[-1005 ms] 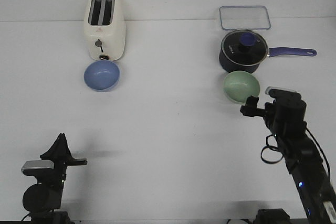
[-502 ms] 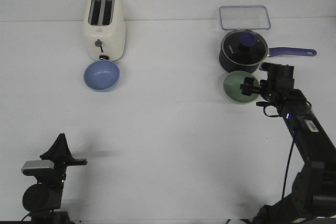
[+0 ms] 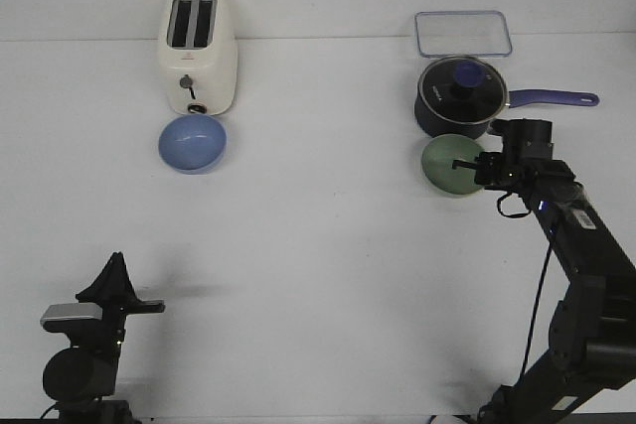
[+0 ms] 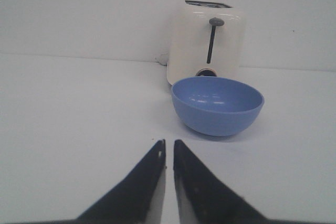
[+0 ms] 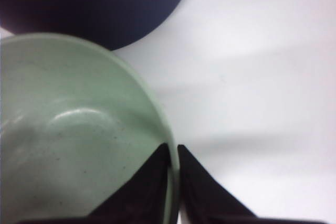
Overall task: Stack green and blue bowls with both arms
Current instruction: 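Grip the green bowl rim with the right gripper and drag it toward the robot, then release the green bowl and reach the left gripper to the blue bowl rim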
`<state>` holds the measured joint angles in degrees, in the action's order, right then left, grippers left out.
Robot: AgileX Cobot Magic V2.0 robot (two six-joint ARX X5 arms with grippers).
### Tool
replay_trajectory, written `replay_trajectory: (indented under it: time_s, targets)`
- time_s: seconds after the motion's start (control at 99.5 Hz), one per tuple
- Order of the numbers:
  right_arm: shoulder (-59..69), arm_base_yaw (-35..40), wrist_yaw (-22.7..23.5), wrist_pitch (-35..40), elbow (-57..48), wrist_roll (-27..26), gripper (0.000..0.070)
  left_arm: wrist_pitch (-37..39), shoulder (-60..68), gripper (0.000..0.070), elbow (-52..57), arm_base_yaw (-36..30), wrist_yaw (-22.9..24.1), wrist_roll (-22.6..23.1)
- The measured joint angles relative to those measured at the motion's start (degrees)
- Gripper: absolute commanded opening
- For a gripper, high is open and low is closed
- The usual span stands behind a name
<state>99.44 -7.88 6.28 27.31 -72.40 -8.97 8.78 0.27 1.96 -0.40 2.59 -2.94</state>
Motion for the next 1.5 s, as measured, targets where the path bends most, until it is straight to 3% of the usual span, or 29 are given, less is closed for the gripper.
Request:
replay_trajectory:
  time_s: [0.332, 0.583, 0.784, 0.995, 1.256, 1.306, 1.416, 1.497]
  targets:
    - [-17.29, 0.70, 10.73, 6.51, -0.11, 0.57, 0.0000, 0.00, 0.00, 0.0014, 0.00, 0.00, 0.02, 0.00]
    - [-27.12, 12.61, 14.21, 9.40, 6.64, 0.26, 0.0000, 0.00, 0.00, 0.0015, 0.00, 0.00, 0.02, 0.00]
    - [-29.00, 27.12, 10.05, 7.98, 14.99, -1.62, 0.0000, 0.00, 0.00, 0.0014, 0.00, 0.00, 0.02, 0.00]
    - [-28.06, 38.21, 7.45, -0.37, 23.61, -6.16, 0.0000, 0.04, 0.00, 0.0014, 0.00, 0.00, 0.00, -0.31]
    - [-23.58, 42.88, 2.95, -2.99, 26.47, -8.35, 0.0000, 0.15, 0.00, 0.0011, 0.00, 0.00, 0.00, -9.27]
    - [-22.99, 43.08, 2.69, -3.34, 26.47, -8.44, 0.0040, 0.28, 0.00, 0.0011, 0.00, 0.00, 0.00, -11.69]
    - [-22.25, 43.08, 2.71, -3.63, 26.47, -8.44, 0.0302, 0.35, 0.00, 0.0012, 0.04, 0.00, 0.00, -17.42]
    - [-22.32, 43.04, 2.73, -3.78, 26.47, -8.46, 0.0337, 0.52, 0.00, 0.0012, 0.17, 0.00, 0.00, -21.62]
